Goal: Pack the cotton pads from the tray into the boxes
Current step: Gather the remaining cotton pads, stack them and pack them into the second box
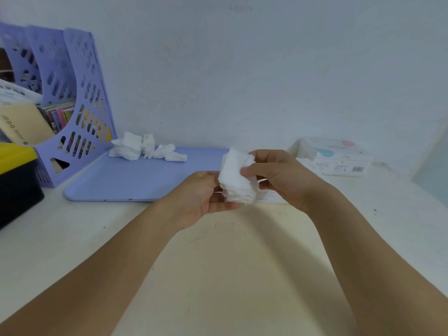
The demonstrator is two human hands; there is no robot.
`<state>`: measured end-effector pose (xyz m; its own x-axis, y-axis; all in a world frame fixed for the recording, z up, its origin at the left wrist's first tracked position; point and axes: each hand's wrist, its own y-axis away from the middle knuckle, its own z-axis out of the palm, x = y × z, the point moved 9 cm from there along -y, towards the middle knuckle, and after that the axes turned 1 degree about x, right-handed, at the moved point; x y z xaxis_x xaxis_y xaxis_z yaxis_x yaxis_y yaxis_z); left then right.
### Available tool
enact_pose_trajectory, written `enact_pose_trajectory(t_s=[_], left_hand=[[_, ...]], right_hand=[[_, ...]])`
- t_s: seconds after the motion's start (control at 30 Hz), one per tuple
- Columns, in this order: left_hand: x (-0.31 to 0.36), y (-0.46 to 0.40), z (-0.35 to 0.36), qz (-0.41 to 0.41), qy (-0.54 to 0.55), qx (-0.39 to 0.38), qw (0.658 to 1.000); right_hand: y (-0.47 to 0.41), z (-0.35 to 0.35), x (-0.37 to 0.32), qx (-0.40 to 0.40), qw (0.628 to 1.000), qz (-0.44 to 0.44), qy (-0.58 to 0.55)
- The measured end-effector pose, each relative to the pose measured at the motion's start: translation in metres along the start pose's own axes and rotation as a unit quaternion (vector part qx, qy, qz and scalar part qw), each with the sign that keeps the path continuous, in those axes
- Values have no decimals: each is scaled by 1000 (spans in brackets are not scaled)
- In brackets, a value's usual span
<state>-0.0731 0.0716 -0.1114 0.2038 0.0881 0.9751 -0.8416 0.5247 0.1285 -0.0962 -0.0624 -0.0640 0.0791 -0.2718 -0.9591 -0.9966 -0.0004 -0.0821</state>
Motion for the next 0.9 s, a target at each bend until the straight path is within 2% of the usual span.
enact_pose_trajectory(t_s=[0.13, 0.3, 0.4, 0.47, 0.57, 0.73, 0.9], left_hand=[[0, 2, -4, -1, -3, 12, 1000], [-2, -3, -6, -11, 45, 11, 999], [0, -2, 0, 8, 21, -14, 1000], [1, 0, 2, 13, -9, -22, 1000], [1, 2, 2, 13, -26, -26, 999], [2, 3, 2, 16, -1, -25, 1000], [3, 1, -1, 16, 16, -6, 1000]], right_hand=[[-1, 0, -7, 15, 999, -35, 24], [0, 1, -17, 62, 989, -100, 84], [1, 1, -19, 93, 976, -116, 161], [2, 5, -19, 85, 973, -110, 184], [3, 11, -19, 55, 977, -124, 163], [2, 3, -23, 89, 974, -156, 135], [2, -5, -23, 74, 987, -141, 30]])
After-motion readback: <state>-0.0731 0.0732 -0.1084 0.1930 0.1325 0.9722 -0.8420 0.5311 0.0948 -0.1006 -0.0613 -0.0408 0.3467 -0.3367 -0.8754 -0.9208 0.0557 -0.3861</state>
